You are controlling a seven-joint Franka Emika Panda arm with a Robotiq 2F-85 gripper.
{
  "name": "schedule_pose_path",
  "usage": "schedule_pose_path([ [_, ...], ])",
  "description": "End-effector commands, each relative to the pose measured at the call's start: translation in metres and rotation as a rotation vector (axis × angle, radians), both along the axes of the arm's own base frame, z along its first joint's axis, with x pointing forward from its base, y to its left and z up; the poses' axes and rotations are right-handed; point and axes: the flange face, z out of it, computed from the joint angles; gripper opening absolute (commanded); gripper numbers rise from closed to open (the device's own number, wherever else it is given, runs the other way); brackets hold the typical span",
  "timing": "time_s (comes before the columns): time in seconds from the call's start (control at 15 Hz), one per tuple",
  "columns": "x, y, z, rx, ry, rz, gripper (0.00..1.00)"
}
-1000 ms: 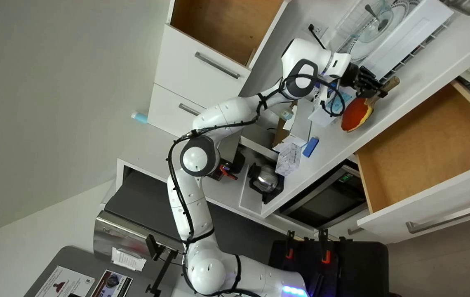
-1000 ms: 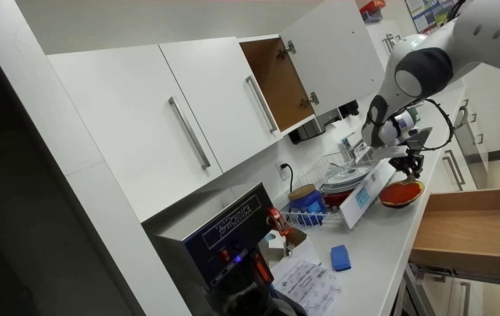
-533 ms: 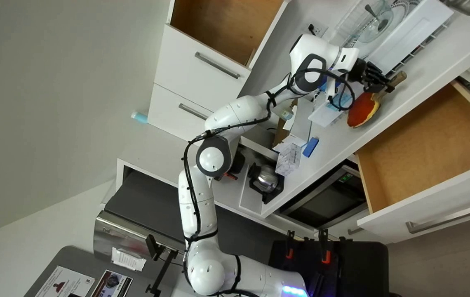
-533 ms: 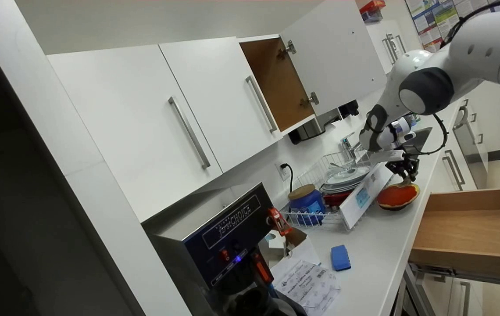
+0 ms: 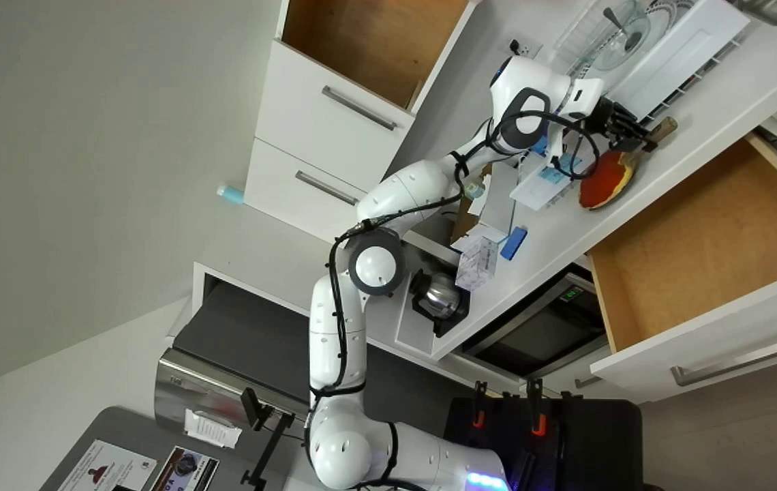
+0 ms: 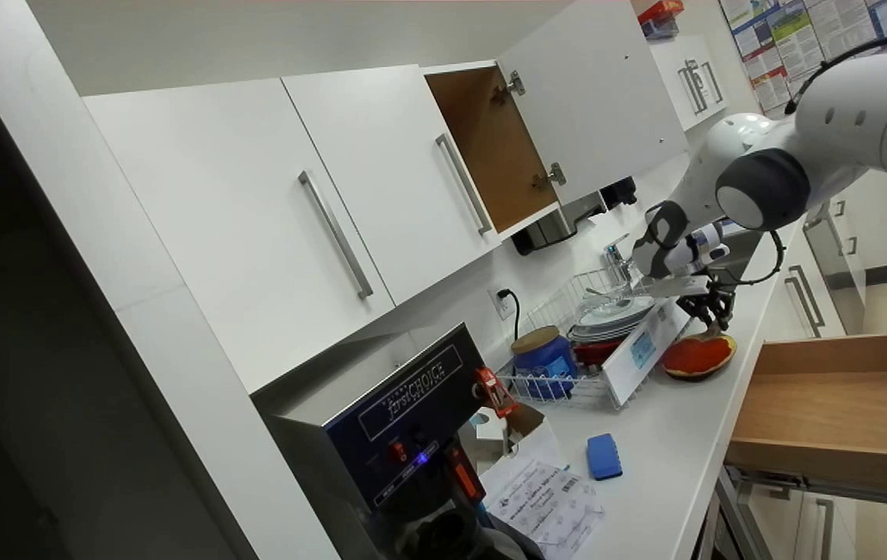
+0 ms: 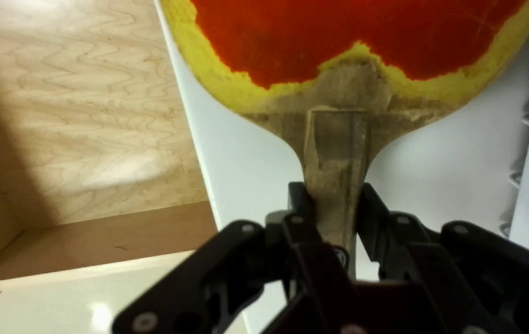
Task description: Move the paddle to the right
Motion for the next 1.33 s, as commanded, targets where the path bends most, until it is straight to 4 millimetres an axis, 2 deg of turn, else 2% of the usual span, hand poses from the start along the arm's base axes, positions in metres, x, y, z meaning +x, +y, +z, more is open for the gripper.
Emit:
schedule_pose_path([
  [0.0, 0.009, 0.0, -0.003, 0.044, 0.001, 0.032, 0.07],
  [0.07, 0.01, 0.002, -0.007, 0.051, 0.008, 0.038, 0.07],
  [0.13, 0.011, 0.003, -0.009, 0.055, 0.013, 0.044, 0.55],
  [0.27, 0.012, 0.004, -0.013, 0.059, 0.022, 0.047, 0.62],
  [0.6, 0.01, 0.007, -0.001, 0.046, 0.009, 0.059, 0.99],
  [0.93, 0.001, 0.017, 0.015, 0.08, 0.018, 0.141, 1.0],
  [1.27, -0.019, 0.048, 0.03, 0.162, 0.058, 0.313, 1.0],
])
